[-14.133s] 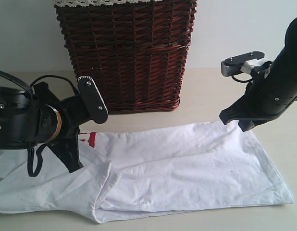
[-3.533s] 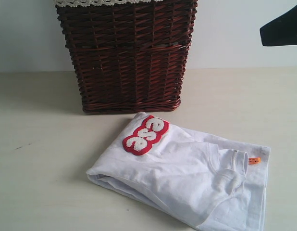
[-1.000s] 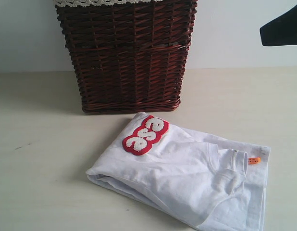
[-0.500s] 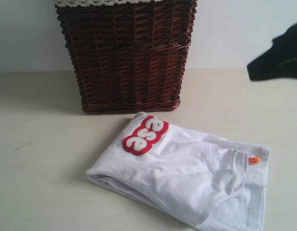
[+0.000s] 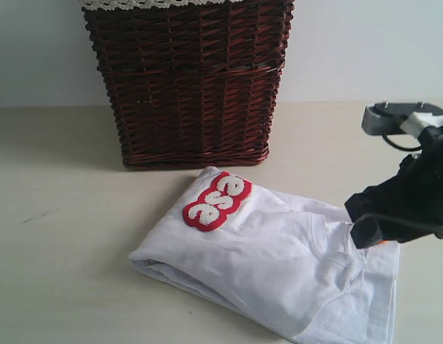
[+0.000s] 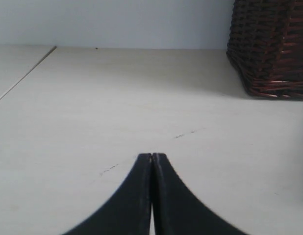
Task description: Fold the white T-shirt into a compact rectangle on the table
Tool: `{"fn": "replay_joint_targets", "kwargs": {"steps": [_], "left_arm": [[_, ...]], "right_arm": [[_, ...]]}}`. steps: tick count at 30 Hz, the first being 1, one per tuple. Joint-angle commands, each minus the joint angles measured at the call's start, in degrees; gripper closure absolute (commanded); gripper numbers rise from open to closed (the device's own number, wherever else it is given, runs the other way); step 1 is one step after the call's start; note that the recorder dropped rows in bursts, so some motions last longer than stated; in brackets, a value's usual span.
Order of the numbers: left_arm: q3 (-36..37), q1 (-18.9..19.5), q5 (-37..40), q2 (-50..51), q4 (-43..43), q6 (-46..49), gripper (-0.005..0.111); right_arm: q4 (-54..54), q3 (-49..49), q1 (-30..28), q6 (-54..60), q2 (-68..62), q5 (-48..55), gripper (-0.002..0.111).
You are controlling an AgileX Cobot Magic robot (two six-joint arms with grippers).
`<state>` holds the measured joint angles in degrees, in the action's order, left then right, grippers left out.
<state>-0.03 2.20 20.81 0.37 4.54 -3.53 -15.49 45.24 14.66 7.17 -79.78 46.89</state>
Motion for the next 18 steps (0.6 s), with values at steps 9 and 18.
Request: {"fn": "replay_joint_targets", "kwargs": {"steps": [9,18], "left_arm": [[0.0,-0.1,-0.4,-0.4,-0.5,0.1,0.107],[0.0,-0.1,-0.4,-0.4,-0.5,0.1,0.107]], "right_arm": [[-6.5,-4.8,0.0,1.6,-12.9,-11.2,0.049],[-14.3,-4.8,0.0,11.0,-19.7,-17.9,0.05]]}}
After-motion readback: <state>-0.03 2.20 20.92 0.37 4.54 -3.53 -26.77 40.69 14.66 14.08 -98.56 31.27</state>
